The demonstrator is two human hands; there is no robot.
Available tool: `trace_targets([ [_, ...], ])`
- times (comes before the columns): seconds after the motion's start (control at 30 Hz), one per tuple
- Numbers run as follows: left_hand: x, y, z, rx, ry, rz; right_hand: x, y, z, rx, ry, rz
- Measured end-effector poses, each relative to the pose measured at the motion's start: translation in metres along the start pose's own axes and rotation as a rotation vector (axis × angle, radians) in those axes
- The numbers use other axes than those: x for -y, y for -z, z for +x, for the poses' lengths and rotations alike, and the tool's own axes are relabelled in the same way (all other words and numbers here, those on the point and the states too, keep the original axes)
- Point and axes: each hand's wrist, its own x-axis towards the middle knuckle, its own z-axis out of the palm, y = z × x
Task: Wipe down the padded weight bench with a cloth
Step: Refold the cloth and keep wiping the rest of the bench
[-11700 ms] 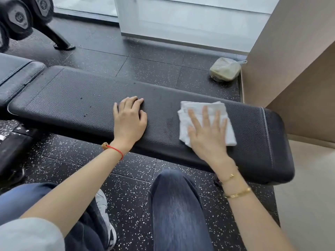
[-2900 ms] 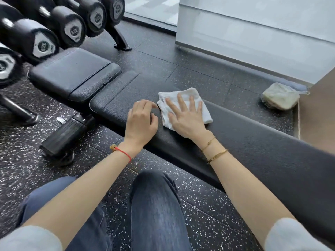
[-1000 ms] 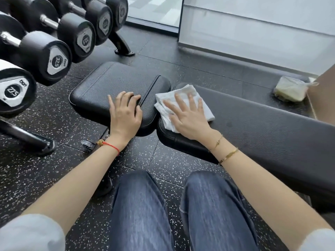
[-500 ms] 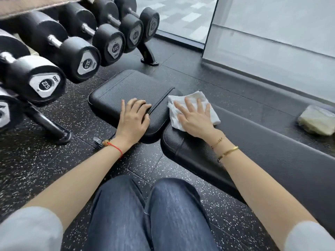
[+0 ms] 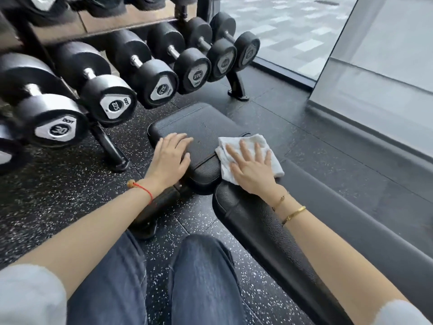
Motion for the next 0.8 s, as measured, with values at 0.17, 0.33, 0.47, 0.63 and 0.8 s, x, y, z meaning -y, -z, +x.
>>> trace_targets([
  [0.17, 0.018, 0.023, 0.015, -0.02, 0.059, 0.046, 0.021, -0.004, -0.001, 0.019, 0.147, -0.022],
  [0.33, 0.033, 0.027, 0.022, -0.052, 0.091, 0.047, 0.036, -0.005, 0.007, -0.003, 0.256, -0.023],
  [0.47, 0.042, 0.02, 0.024, -0.017, 0.118, 0.053, 0.042, -0.003, 0.04, 0.015, 0.151, 0.042],
  [0.63, 0.054, 0.01, 0.037, 0.069, 0.155, 0.041, 0.071, -0.001, 0.093, 0.037, 0.045, 0.031],
  [0.8, 0.074, 0.002, 0.048, 0.148, 0.164, 0.088, 0.083, -0.009, 0.084, -0.007, 0.196, -0.05],
])
